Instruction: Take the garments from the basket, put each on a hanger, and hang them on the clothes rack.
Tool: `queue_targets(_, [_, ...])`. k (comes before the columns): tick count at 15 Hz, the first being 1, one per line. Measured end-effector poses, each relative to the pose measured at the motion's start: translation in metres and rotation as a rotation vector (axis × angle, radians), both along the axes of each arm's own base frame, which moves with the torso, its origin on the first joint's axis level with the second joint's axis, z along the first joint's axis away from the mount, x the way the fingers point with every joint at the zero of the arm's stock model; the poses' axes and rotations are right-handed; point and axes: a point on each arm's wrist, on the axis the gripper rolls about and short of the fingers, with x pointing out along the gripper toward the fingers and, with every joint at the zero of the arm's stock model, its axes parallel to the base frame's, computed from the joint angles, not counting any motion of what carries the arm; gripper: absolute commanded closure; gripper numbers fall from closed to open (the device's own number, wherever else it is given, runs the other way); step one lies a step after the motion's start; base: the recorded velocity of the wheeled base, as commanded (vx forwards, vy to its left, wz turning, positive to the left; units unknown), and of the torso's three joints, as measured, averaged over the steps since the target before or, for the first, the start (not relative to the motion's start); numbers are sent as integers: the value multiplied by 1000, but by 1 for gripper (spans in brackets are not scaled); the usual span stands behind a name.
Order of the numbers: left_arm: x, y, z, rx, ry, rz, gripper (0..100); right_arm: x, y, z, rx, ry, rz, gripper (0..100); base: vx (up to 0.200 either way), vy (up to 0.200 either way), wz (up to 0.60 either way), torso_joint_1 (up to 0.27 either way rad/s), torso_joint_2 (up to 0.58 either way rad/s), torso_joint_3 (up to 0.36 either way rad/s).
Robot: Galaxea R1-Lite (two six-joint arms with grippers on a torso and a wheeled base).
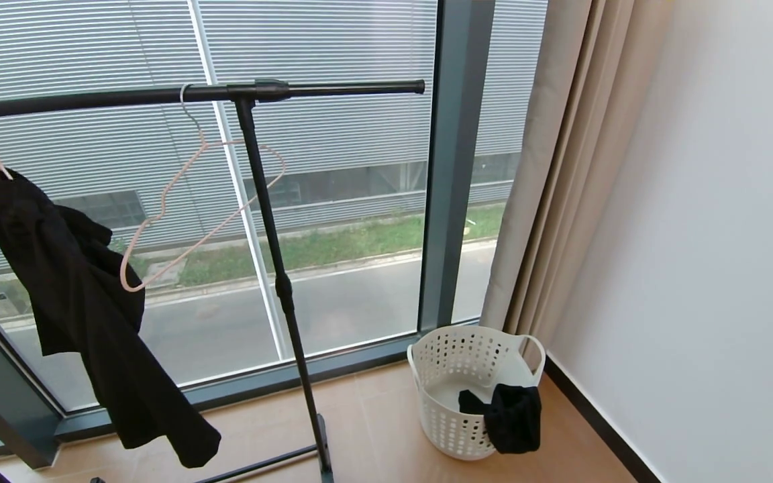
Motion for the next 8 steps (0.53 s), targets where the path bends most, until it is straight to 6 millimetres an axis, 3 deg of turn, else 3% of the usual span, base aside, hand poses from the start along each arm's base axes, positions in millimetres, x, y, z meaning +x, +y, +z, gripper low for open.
queue_targets(5, [0,0,0,0,0,0,0,0,0,0,0,-1,1,0,0,-200,0,9,3,3])
queue_targets(8, [0,0,0,0,0,1,0,0,0,0,0,-1,1,0,0,0,0,0,0,0])
